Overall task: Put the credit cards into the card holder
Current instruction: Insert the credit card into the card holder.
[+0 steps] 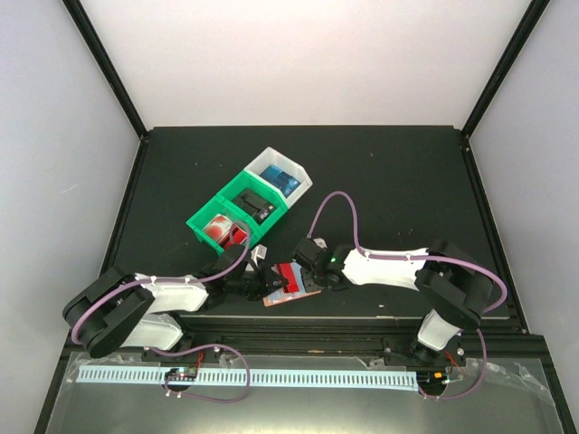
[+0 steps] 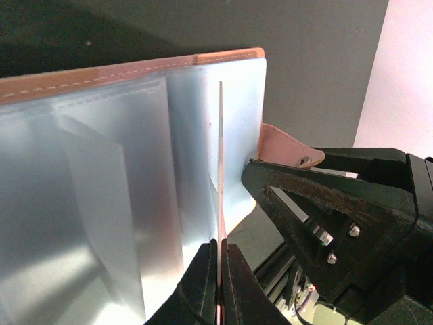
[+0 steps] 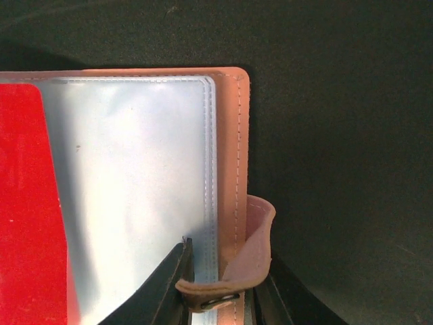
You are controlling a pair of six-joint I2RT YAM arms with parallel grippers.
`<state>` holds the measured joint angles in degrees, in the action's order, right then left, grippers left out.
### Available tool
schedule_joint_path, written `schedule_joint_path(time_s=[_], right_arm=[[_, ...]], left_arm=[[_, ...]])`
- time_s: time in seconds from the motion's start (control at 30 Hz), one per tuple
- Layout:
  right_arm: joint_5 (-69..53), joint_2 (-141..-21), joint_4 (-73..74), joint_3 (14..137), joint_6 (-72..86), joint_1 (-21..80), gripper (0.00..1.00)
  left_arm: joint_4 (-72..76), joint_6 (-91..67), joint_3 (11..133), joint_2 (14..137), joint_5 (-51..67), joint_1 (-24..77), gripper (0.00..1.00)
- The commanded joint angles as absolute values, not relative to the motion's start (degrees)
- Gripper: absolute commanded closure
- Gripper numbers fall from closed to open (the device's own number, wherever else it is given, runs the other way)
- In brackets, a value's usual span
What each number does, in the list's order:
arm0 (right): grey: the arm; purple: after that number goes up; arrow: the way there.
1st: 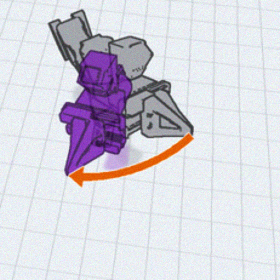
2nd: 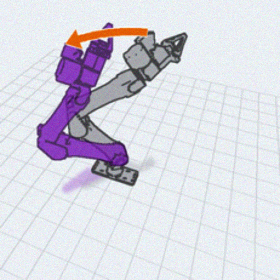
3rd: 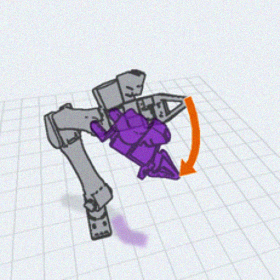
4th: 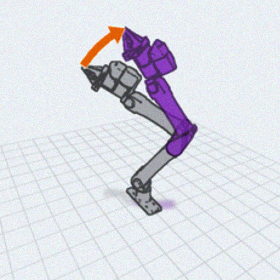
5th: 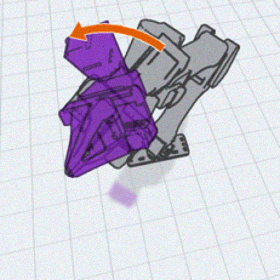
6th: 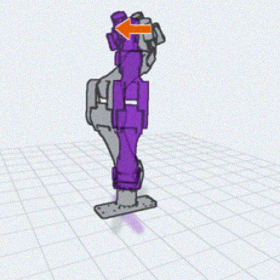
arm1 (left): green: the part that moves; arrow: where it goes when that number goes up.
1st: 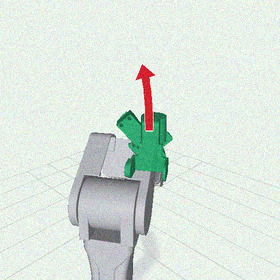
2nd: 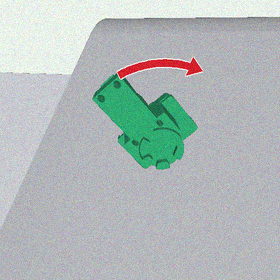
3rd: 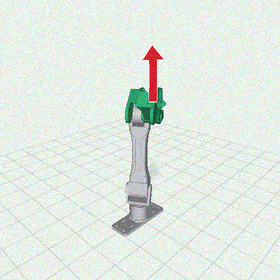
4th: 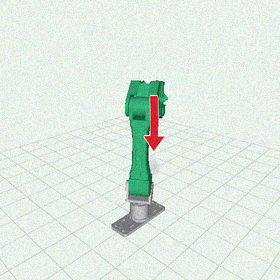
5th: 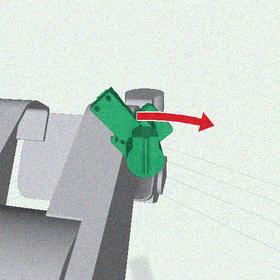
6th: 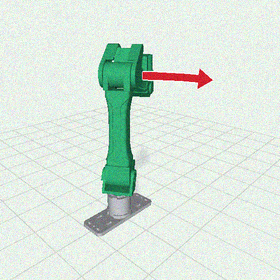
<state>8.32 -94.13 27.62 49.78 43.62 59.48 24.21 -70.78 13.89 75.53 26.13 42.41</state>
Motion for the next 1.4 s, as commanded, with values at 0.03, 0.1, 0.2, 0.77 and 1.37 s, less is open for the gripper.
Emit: schedule_joint_path(time_s=[0.03,0.1,0.2,0.77,1.37], right_arm=[[7.7,-95.0,25.9,48.3,44.1,59.9,0.75],[7.7,-95.1,25.8,48.2,44.1,59.9,0.75],[7.7,-95.1,25.7,48.1,44.1,59.9,0.76],[7.7,-95.2,25.6,48.2,44.3,59.9,0.78],[7.5,-95.3,25.4,48.0,44.2,59.9,0.78]], left_arm=[[23.7,-72.6,14.2,76.1,24.2,42.6,0.99],[23.8,-72.8,14.4,76.6,24.2,42.6,0.98],[24.8,-73.5,14.4,77.9,24.9,42.6,0.98],[25.6,-78.0,11.8,75.8,21.9,42.8,0.99],[33.3,-77.1,13.0,80.1,25.4,43.1,0.98]])
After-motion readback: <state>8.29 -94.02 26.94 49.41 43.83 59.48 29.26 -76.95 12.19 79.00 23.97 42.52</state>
